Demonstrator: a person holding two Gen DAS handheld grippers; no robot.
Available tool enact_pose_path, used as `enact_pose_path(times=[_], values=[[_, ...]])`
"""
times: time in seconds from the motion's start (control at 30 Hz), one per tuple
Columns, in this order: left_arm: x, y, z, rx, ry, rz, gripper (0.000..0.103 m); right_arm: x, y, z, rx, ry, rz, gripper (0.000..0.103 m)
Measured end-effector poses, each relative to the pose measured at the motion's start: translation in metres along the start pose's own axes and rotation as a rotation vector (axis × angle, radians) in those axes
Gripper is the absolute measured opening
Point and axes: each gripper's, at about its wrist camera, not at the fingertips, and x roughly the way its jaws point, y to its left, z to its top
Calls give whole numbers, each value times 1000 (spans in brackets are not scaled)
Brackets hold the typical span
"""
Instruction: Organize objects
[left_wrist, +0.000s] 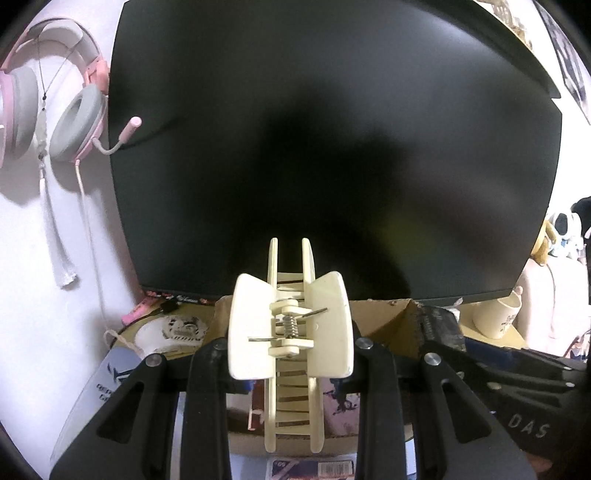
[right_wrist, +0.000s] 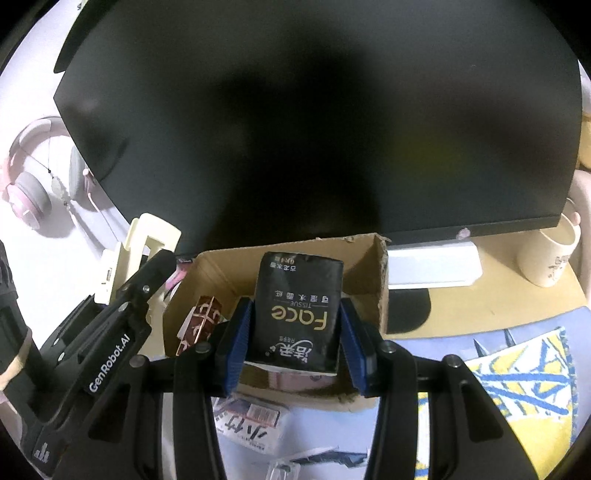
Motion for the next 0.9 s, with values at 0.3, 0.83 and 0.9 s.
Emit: enact_pose_path(times=[0.3, 0.83, 0.9], values=[[5, -6, -11, 31, -19, -35, 27, 14, -1, -3, 30, -23, -12, 50], [30, -8, -24, 30, 30, -53, 28, 18, -10, -8, 106, -40, -44, 50], [31, -9, -25, 33, 35, -54, 28, 18, -12, -7, 120, -43, -40, 50]])
